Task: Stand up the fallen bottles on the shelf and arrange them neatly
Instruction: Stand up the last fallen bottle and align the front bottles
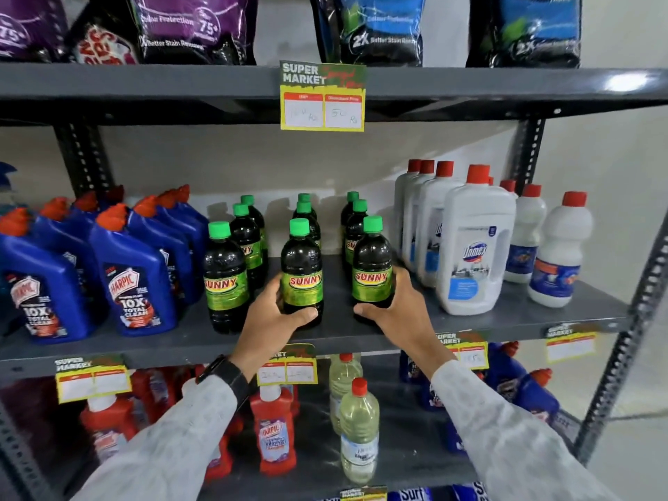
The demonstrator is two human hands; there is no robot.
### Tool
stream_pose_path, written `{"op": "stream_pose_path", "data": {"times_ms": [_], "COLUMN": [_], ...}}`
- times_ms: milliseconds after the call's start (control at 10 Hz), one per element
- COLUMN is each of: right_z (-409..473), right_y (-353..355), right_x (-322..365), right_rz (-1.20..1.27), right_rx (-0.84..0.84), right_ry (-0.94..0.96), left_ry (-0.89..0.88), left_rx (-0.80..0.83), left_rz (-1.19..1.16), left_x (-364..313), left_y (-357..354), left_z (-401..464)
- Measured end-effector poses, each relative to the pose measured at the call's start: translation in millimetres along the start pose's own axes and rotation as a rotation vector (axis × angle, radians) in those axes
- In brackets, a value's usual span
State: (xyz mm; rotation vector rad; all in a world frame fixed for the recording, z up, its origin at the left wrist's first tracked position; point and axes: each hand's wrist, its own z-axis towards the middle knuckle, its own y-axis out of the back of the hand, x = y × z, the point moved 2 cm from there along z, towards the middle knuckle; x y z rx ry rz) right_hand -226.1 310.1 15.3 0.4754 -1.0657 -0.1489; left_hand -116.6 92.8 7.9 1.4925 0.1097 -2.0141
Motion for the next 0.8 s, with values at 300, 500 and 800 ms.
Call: {"op": "stream_pose_path", "data": {"times_ms": [300,500,800], "right_z": [-1.6,-0.9,-4.3], "right_y": [4.3,4.1,4.9], "right_x": [-5.9,-8.0,-5.1], "right_rz": [0.024,0.018,0.046], "right_rx": [0.018,0.013,0.015], "right_ry": [0.021,0.031,0.056], "left_ry": [-0.027,-0.026,-0.033], "left_rx": [-0.006,0.002,0.001], "left_rz": [0.002,0.019,0.053], "left_x": [5.1,4.1,-0.7], "left_y": [-0.9,-0.7,-0.5], "left_z": [2.1,2.6,-5.3]}}
